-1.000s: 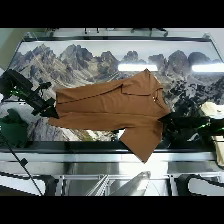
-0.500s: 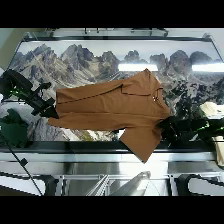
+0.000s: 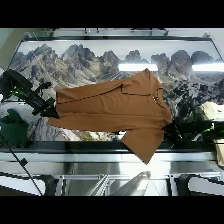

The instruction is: Fold the shirts.

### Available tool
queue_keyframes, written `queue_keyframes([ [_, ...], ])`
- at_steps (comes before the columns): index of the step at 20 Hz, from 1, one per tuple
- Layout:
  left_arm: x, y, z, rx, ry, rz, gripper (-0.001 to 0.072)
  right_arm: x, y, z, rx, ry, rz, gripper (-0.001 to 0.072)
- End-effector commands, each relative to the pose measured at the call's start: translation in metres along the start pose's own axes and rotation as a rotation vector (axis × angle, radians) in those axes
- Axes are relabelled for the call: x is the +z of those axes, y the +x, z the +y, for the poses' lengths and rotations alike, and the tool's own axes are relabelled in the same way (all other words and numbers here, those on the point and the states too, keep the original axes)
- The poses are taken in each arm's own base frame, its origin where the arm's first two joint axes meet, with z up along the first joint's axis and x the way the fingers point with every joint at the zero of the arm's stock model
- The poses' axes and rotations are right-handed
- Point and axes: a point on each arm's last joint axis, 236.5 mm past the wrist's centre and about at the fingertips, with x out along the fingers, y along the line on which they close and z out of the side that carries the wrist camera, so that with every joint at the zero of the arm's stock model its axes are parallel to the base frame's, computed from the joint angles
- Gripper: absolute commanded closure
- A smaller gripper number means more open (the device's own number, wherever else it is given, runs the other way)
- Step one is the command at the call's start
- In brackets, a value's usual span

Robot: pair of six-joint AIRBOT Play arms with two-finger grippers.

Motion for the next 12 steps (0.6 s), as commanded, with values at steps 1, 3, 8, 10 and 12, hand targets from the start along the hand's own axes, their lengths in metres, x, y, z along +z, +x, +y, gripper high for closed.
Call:
queue_keyframes([
  [1, -0.001, -0.006, -0.035, -0.149, 0.081, -0.014, 0.0689, 0.005, -0.015, 0.056, 0.198, -0.049, -0.015, 0.0687],
  [3, -0.003, -0.031, -0.074, -0.287, 0.181, -0.099, 0.069, 0.011, -0.047, 0.109, 0.331, -0.154, -0.062, 0.0687],
  [8, -0.059, -0.172, -0.207, -0.643, 0.661, -0.583, 0.0689, 0.0, -0.22, 0.315, 0.742, -0.715, -0.581, 0.0687],
  [10, -0.101, -0.235, -0.246, -0.558, 0.827, -0.831, 0.0689, -0.038, -0.289, 0.385, 0.747, -0.97, -0.836, 0.0687],
  [12, -0.146, -0.288, -0.282, -0.372, 0.922, -1.081, 0.0688, -0.073, -0.335, 0.437, 0.65, -1.128, -1.078, 0.0687],
])
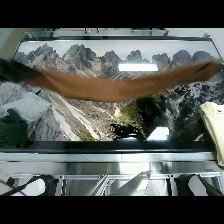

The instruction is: Fold the shirts.

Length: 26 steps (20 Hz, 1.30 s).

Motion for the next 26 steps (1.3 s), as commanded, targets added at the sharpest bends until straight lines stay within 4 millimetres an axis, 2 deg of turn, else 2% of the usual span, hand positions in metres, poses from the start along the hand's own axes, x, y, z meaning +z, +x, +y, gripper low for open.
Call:
queue_keyframes([
  [1, 0.06, -0.058, -0.141, 0.165, 0.442, -0.33, 0.0688, 0.09, -0.005, 0.149, -0.007, -0.452, -0.311, 0.0687],
  [3, 0.091, -0.097, -0.205, 0.36, 0.614, -0.557, 0.0687, 0.116, -0.009, 0.192, -0.085, -0.591, -0.436, 0.0687],
  [4, 0.101, -0.116, -0.228, 0.44, 0.646, -0.654, 0.0687, 0.125, -0.01, 0.203, -0.124, -0.637, -0.471, 0.0687],
  [5, 0.104, -0.127, -0.24, 0.502, 0.652, -0.693, 0.0687, 0.128, -0.008, 0.206, -0.165, -0.679, -0.468, 0.0687],
  [7, 0.104, -0.139, -0.235, 0.57, 0.615, -0.689, 0.0687, 0.131, -0.005, 0.204, -0.225, -0.72, -0.44, 0.0687],
  [9, 0.11, -0.141, -0.227, 0.529, 0.586, -0.688, 0.0687, 0.136, -0.005, 0.192, -0.275, -0.738, -0.412, 0.0687],
  [10, 0.113, -0.139, -0.217, 0.489, 0.561, -0.664, 0.0687, 0.139, -0.006, 0.182, -0.295, -0.732, -0.401, 0.0687],
  [11, 0.111, -0.133, -0.201, 0.448, 0.524, -0.607, 0.0687, 0.139, -0.006, 0.164, -0.33, -0.722, -0.367, 0.0687],
  [13, 0.099, -0.108, -0.158, 0.329, 0.414, -0.446, 0.0687, 0.123, 0.0, 0.119, -0.357, -0.621, -0.231, 0.0687],
  [15, 0.088, -0.075, -0.105, 0.228, 0.257, -0.322, 0.0687, 0.091, 0.014, 0.068, -0.329, -0.487, -0.05, 0.0687],
  [17, 0.061, -0.03, -0.035, 0.197, 0.081, -0.132, 0.0686, 0.055, 0.029, 0.011, -0.325, -0.361, 0.088, 0.0687],
  [19, 0.02, 0.015, 0.047, 0.24, -0.072, 0.07, 0.0686, 0.013, 0.046, -0.056, -0.37, -0.24, 0.197, 0.0687],
  [22, -0.034, 0.076, 0.142, 0.238, -0.235, 0.257, 0.0686, -0.061, 0.064, -0.162, -0.477, -0.123, 0.345, 0.0687],
  [23, -0.049, 0.093, 0.17, 0.218, -0.28, 0.285, 0.0686, -0.084, 0.07, -0.191, -0.498, -0.092, 0.386, 0.0687],
  [26, -0.079, 0.121, 0.248, 0.195, -0.446, 0.294, 0.0686, -0.149, 0.079, -0.284, -0.595, 0.062, 0.441, 0.0687],
])
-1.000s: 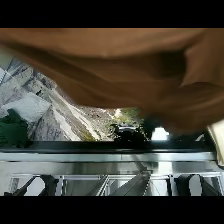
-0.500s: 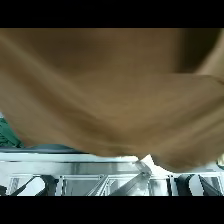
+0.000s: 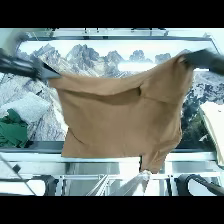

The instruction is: Fold the shirts.

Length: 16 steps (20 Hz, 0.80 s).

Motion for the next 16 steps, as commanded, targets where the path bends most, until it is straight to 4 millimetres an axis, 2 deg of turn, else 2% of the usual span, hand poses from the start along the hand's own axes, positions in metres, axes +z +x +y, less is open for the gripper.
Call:
queue_keyframes([
  [1, -0.008, 0.061, 0.09, -0.024, -0.16, 0.083, 0.0686, -0.073, 0.08, -0.087, -0.124, 0.117, 0.121, 0.0687],
  [3, 0.017, 0.061, 0.113, -0.081, -0.246, 0.025, 0.0687, -0.086, 0.1, -0.113, -0.116, 0.162, 0.119, 0.0688],
  [5, 0.043, 0.058, 0.124, -0.12, -0.279, -0.033, 0.0687, -0.081, 0.11, -0.133, -0.109, 0.213, 0.082, 0.0688],
  [8, 0.066, 0.056, 0.132, -0.11, -0.264, -0.055, 0.0687, -0.06, 0.11, -0.157, -0.123, 0.237, 0.013, 0.0688],
  [11, 0.094, 0.042, 0.137, -0.079, -0.242, -0.134, 0.0687, -0.027, 0.093, -0.178, -0.155, 0.221, -0.057, 0.0688],
  [13, 0.093, 0.044, 0.141, -0.074, -0.262, -0.144, 0.0686, -0.02, 0.084, -0.183, -0.149, 0.224, -0.07, 0.0688],
  [16, 0.078, 0.056, 0.149, -0.087, -0.316, -0.11, 0.0686, -0.024, 0.082, -0.178, -0.111, 0.224, -0.049, 0.0688],
])
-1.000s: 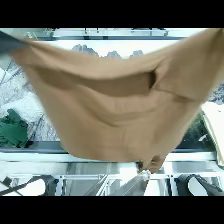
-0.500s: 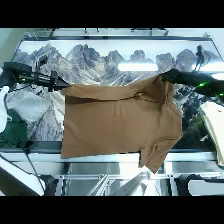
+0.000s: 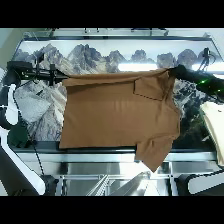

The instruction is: Fold the shirts.

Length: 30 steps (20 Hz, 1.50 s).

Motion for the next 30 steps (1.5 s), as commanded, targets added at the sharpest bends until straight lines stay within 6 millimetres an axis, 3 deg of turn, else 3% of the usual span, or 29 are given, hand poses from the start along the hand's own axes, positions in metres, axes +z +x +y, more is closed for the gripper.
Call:
queue_keyframes([
  [1, -0.005, 0.004, 0.009, -0.003, -0.043, 0.013, 0.0687, 0.001, -0.007, 0.005, 0.056, -0.015, 0.017, 0.0688],
  [5, -0.032, -0.014, 0.009, -0.035, -0.071, 0.121, 0.0687, -0.029, -0.034, 0.015, 0.179, -0.031, 0.164, 0.0689],
  [8, -0.059, -0.019, 0.025, 0.037, -0.106, 0.234, 0.0691, -0.077, -0.059, -0.008, 0.148, 0.021, 0.357, 0.0689],
  [12, -0.089, 0.004, 0.038, 0.081, -0.153, 0.339, 0.0691, -0.132, -0.065, -0.024, 0.124, 0.091, 0.456, 0.0689],
  [14, -0.109, 0.013, 0.042, 0.071, -0.196, 0.397, 0.0691, -0.147, -0.066, -0.029, 0.113, 0.109, 0.469, 0.0688],
  [18, -0.136, 0.014, 0.053, 0.061, -0.269, 0.469, 0.0691, -0.153, -0.067, -0.036, 0.086, 0.094, 0.486, 0.0688],
  [26, -0.138, 0.008, 0.054, 0.053, -0.292, 0.472, 0.0689, -0.147, -0.063, -0.045, 0.047, 0.1, 0.454, 0.0675],
  [28, -0.145, 0.004, 0.05, 0.039, -0.296, 0.507, 0.0455, -0.147, -0.063, -0.045, 0.044, 0.113, 0.455, 0.0675],
  [29, -0.148, 0.002, 0.047, 0.032, -0.302, 0.526, 0.0455, -0.147, -0.063, -0.045, 0.04, 0.127, 0.456, 0.0652],
  [30, -0.148, 0.002, 0.047, 0.032, -0.305, 0.526, 0.0455, -0.147, -0.063, -0.046, 0.037, 0.138, 0.457, 0.0522],
])
